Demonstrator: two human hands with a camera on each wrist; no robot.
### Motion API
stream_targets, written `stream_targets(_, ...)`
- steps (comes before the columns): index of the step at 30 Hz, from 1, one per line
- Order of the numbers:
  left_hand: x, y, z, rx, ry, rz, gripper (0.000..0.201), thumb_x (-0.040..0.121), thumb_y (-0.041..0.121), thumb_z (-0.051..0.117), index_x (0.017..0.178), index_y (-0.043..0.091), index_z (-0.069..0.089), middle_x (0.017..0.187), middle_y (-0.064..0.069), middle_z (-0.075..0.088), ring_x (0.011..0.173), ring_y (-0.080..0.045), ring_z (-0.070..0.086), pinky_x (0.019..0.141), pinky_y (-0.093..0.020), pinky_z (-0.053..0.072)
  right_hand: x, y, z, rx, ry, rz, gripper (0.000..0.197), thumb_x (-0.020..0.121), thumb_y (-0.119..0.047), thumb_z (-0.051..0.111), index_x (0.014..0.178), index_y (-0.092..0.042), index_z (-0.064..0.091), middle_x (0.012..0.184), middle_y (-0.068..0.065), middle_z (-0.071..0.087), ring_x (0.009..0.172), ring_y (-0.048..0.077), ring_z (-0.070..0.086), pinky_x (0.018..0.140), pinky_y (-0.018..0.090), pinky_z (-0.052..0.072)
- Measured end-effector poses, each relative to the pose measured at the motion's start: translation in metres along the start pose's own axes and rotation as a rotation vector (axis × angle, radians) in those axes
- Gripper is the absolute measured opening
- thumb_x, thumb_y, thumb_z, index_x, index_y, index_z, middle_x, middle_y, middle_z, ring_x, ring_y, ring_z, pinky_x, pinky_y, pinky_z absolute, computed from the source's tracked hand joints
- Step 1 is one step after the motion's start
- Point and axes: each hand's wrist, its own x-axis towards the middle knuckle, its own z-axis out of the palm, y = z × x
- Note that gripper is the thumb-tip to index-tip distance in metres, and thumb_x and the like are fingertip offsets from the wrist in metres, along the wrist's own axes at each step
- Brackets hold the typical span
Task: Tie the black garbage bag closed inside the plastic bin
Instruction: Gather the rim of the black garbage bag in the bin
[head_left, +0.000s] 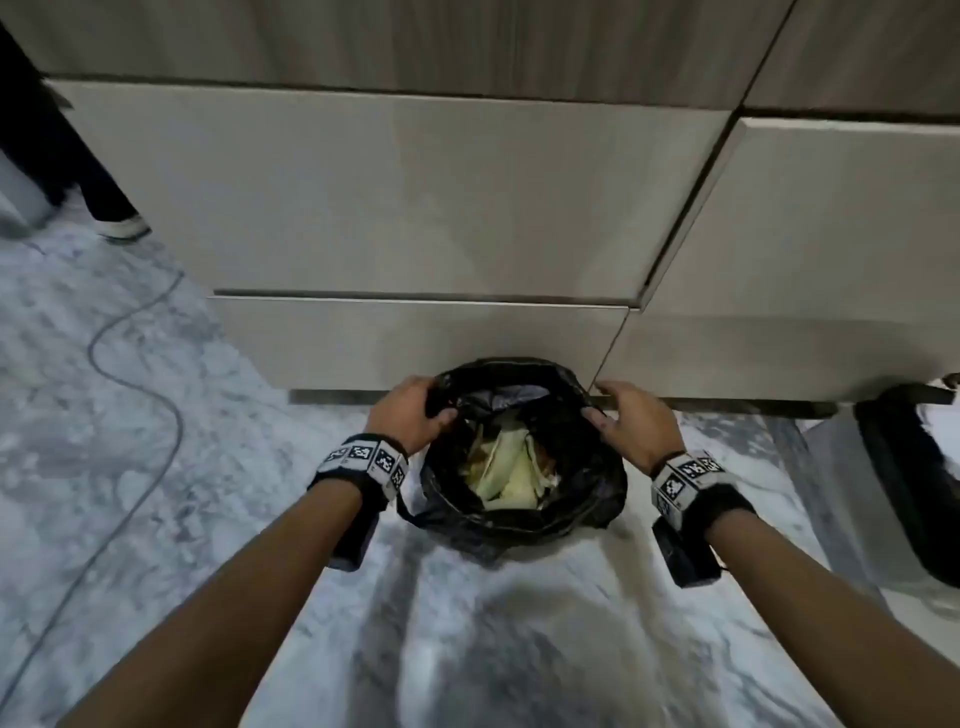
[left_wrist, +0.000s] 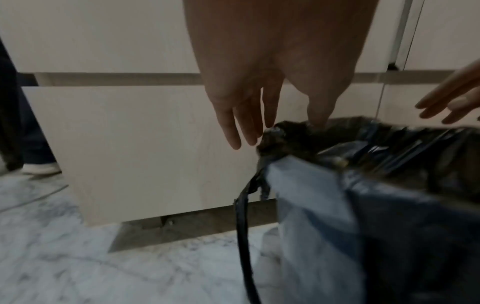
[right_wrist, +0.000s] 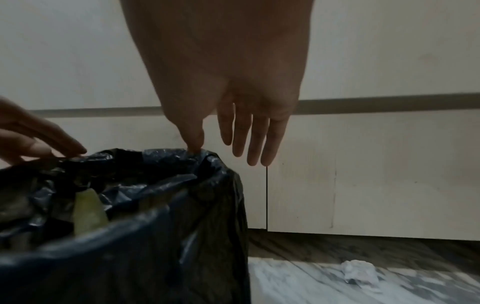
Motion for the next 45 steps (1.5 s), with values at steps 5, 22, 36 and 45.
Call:
stream_targets(5, 0.020, -0.023, 0.016, 0.152, 0.098, 0.000, 0.040, 0.079, 0.047, 0.061, 0.106, 0.019, 0.068, 0.107, -0.007, 0.072, 0.102, -0.029, 0.065, 0.083, -0.036, 0.050, 0.019, 0.009, 0.026, -0.133, 0.067, -0.026, 0.034, 0.086, -0.038, 0.059, 0.111, -0.017, 0.069, 0.111, 0.013, 0.071, 0.104, 0.033, 0.064, 0.080, 0.036, 0.049)
stream_targets(22, -0.003, 0.034, 0.003, 0.015, 0.118, 0.142, 0.030, 0.075, 0.044, 0.067, 0.092, 0.020, 0.074, 0.097, -0.005, 0.075, 0.093, -0.025, 0.068, 0.080, -0.031, 0.052, -0.007, -0.037, 0.022, -0.131, -0.034, -0.223, 0.024, 0.084, -0.038, 0.060, 0.090, -0.018, 0.071, 0.095, 0.010, 0.072, 0.092, 0.029, 0.065, 0.073, 0.031, 0.045)
stream_targets(36, -0.004, -0.024, -0.001, 0.044, -0.153, -0.081, 0.041, 0.079, 0.015, 0.059, 0.118, 0.000, 0.060, 0.119, -0.021, 0.064, 0.113, -0.034, 0.060, 0.089, -0.035, 0.046, 0.022, 0.029, 0.020, 0.060, -0.160, 0.073, 0.035, 0.076, -0.033, 0.074, 0.097, -0.007, 0.068, 0.091, 0.008, 0.066, 0.087, 0.023, 0.062, 0.076, 0.028, 0.049)
stream_targets(45, -0.022, -0.027, -0.003, -0.179, -0.272, -0.267, 0.041, 0.089, 0.024, 0.051, 0.125, 0.003, 0.052, 0.135, -0.015, 0.055, 0.116, -0.028, 0.057, 0.090, -0.042, 0.051, 0.008, 0.021, 0.007, -0.021, -0.145, 0.018, 0.034, 0.082, -0.022, 0.066, 0.058, -0.018, 0.042, 0.067, 0.005, 0.053, 0.073, 0.022, 0.051, 0.060, 0.027, 0.035)
